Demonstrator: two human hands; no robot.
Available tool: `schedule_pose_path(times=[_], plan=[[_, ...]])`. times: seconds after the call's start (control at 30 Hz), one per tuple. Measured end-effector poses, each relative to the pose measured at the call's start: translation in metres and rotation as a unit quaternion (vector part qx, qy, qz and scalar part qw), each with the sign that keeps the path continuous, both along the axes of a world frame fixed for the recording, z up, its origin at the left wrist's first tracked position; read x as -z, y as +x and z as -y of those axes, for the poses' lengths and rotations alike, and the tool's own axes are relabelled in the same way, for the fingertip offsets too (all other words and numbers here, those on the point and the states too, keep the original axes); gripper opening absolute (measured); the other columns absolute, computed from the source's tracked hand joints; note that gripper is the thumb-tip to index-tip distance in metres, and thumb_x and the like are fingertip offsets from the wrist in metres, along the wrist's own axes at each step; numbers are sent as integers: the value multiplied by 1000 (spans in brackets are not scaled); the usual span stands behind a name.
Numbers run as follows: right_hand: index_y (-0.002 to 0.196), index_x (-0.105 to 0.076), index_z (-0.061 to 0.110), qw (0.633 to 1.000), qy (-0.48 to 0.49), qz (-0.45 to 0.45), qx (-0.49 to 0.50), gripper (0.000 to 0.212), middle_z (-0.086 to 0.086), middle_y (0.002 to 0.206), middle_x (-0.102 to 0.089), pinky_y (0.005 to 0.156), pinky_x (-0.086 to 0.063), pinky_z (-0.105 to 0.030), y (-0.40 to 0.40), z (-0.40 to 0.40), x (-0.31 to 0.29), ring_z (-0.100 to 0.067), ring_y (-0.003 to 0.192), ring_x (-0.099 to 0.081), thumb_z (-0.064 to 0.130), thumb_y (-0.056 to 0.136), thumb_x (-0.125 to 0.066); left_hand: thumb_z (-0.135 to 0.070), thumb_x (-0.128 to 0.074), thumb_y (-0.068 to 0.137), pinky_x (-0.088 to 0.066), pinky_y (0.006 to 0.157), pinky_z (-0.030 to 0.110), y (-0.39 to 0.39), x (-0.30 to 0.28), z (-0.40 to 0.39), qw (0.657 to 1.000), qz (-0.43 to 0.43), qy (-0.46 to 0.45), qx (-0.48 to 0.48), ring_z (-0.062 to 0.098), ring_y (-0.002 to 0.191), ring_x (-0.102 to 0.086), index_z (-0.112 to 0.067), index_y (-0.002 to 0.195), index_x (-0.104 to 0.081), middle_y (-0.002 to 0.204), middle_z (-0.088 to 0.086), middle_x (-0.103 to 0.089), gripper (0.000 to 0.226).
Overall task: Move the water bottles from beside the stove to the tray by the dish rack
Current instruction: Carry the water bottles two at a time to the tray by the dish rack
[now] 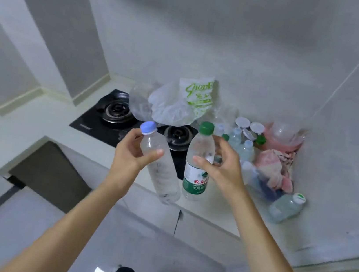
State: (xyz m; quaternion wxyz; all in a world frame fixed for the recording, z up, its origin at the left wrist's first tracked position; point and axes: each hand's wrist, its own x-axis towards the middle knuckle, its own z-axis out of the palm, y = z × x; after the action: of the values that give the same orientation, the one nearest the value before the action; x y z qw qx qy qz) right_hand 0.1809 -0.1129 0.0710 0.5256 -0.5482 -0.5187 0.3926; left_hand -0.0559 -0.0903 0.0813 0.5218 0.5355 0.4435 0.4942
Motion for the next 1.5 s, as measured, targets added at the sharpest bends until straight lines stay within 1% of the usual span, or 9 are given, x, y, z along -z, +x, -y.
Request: schedule_pose_path(times=[0.13, 0.27, 0.43, 0.6, 0.73, 0.9, 1.0, 1.33, 1.5], plan=[[120, -67, 19, 993, 37, -32, -105, 45, 7, 111, -78, 79, -56, -21, -104, -25, -41, -9, 104, -72, -2, 83, -82, -37, -84, 73, -52, 98, 46, -94, -26, 9, 993, 53, 23, -101, 25, 107, -67, -15, 118, -67, 120, 21, -70, 53], [120, -68, 18, 978, 72, -52, -190, 45, -1, 114, -77, 82, -60, -31, -223, -48, -66, -22, 110, -71, 13, 78, -81, -38, -78, 81, -46, 105, 67, -204, -40, 7, 984, 94, 40, -143, 49, 113, -65, -11, 124, -66, 122, 29, -67, 52], [121, -67, 14, 956, 88, -113, -258, 40, -6, 116, -77, 89, -58, -32, -378, -72, -74, -25, 112, -71, 13, 83, -77, -57, -79, 80, -57, 80, 45, -338, -60, 10, 969, 196, 8, -149, 37, 88, -67, 8, 126, -55, 107, 29, -64, 84], [123, -64, 5, 918, 52, -197, -340, 36, -11, 112, -74, 91, -52, -37, -524, -86, -81, -25, 104, -70, 19, 91, -69, -63, -33, 103, -53, 69, 33, -463, -69, 35, 942, 311, -23, -122, 20, 74, -64, -17, 102, -79, 90, 6, -70, 65], [126, -64, 6, 876, 10, -214, -432, 35, -9, 111, -74, 89, -54, -35, -635, -88, -84, -24, 104, -70, 20, 94, -63, -65, -42, 101, -54, 63, 30, -552, -71, 56, 901, 392, 32, -183, 18, 77, -60, -21, 120, -66, 97, 5, -63, 54], [122, -65, 10, 817, -9, -202, -540, 29, -12, 112, -75, 89, -57, -38, -772, -83, -81, -27, 103, -71, 18, 94, -65, -70, -85, 64, -55, 57, 27, -650, -67, 83, 883, 379, 93, -263, 15, 71, -61, -22, 120, -62, 92, 3, -62, 77], [123, -64, 7, 781, -25, -214, -587, 33, -11, 109, -76, 87, -58, -35, -851, -80, -74, -25, 100, -71, 18, 92, -66, -62, -90, 63, -54, 57, 25, -708, -60, 96, 859, 375, 113, -329, 14, 71, -61, -22, 112, -67, 91, 2, -61, 68], [125, -62, 1, 640, -69, -177, -745, 41, 1, 100, -77, 79, -57, -24, -1097, -47, -72, -14, 92, -73, 19, 89, -68, -56, -85, 74, -54, 58, 28, -875, -69, 165, 740, 312, 146, -577, 17, 65, -60, -21, 111, -64, 85, 3, -62, 56], [125, -63, 2, 573, -91, -149, -801, 43, -3, 100, -77, 77, -57, -24, -1205, 11, -68, -15, 90, -73, 22, 88, -69, -50, -57, 96, -53, 58, 29, -938, -62, 232, 661, 284, 167, -674, 18, 63, -61, -24, 102, -68, 84, 3, -60, 30]])
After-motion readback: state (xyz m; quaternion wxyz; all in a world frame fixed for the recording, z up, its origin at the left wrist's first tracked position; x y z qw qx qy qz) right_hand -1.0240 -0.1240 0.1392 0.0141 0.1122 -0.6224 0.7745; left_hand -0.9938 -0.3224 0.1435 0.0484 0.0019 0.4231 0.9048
